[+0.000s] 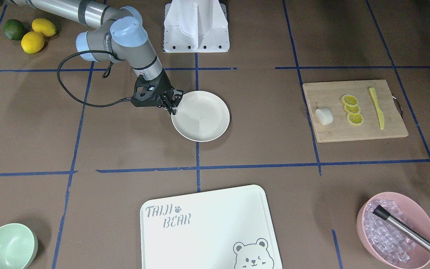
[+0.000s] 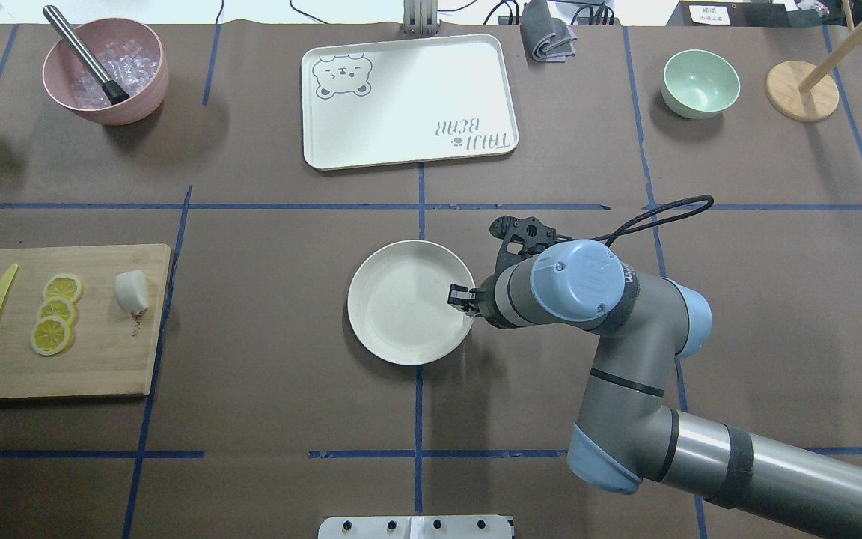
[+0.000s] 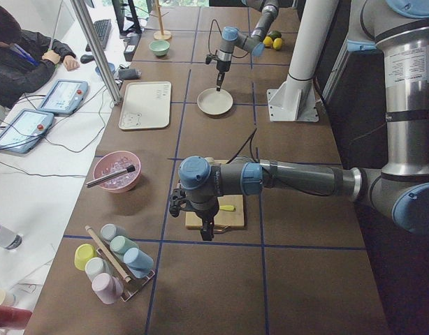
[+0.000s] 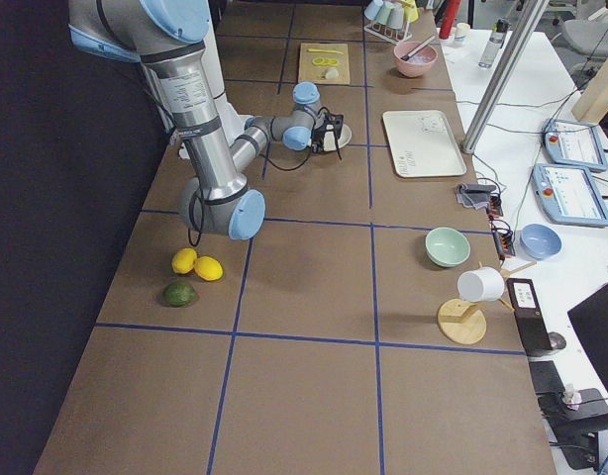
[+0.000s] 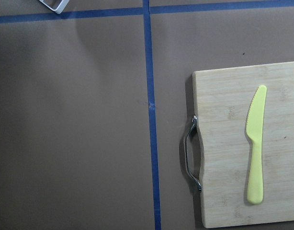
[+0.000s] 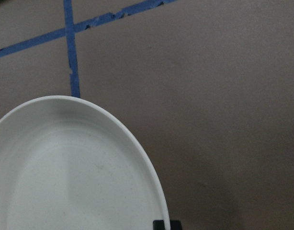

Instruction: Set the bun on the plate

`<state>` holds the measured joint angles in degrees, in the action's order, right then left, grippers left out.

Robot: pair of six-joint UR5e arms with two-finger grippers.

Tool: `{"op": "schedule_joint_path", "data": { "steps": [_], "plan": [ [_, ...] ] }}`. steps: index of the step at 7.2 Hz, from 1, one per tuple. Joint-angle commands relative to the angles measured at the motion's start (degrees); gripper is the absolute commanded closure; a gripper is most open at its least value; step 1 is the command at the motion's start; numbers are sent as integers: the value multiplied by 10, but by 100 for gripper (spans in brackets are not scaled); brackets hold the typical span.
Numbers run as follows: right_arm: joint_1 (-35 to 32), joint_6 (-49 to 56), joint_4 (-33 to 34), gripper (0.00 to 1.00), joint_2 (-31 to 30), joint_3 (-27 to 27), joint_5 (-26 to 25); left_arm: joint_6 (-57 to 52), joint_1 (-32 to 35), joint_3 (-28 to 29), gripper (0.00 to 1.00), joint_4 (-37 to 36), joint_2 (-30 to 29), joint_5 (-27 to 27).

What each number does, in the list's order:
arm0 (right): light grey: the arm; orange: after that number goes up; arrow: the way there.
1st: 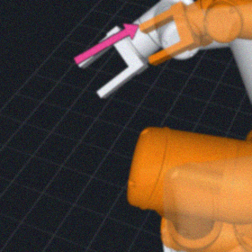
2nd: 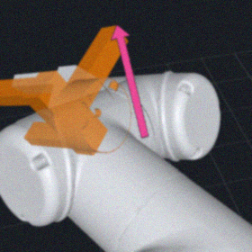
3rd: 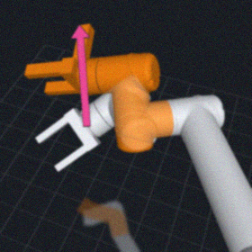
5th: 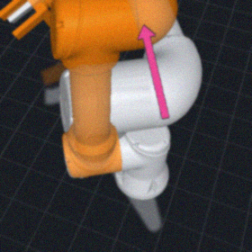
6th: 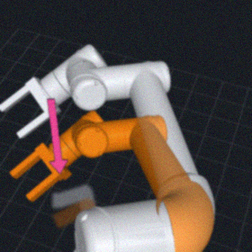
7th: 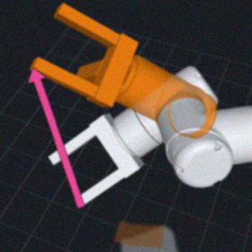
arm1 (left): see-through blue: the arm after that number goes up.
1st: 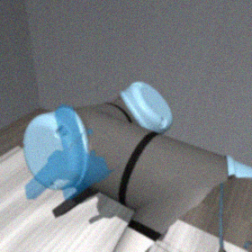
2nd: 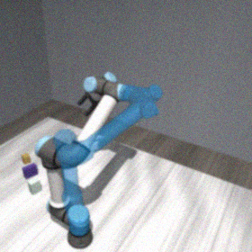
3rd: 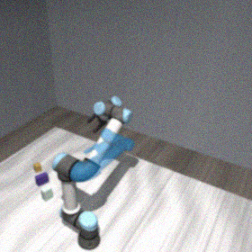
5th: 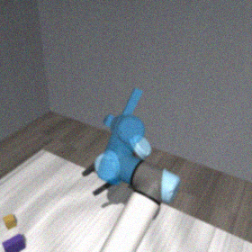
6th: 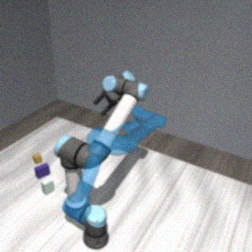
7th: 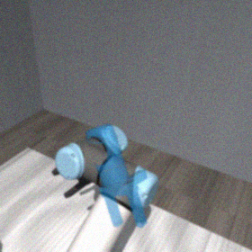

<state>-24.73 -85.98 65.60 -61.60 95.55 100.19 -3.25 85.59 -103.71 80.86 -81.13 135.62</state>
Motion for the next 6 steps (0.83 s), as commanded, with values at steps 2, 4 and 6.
{"op": "schedule_joint_path", "data": {
  "steps": [2, 4, 6],
  "plan": [
    [-6, 6, 70, 0, -1, 18, -1, 0, -1, 1, 0, 1, 0, 0],
    [-64, 114, 206, 0, 3, 69, 24, 0, -1, 2, 0, 4, 0, 0],
    [-192, 318, 308, 0, -17, 95, 122, -3, -1, -4, 0, 5, -1, 0]
  ]
}}
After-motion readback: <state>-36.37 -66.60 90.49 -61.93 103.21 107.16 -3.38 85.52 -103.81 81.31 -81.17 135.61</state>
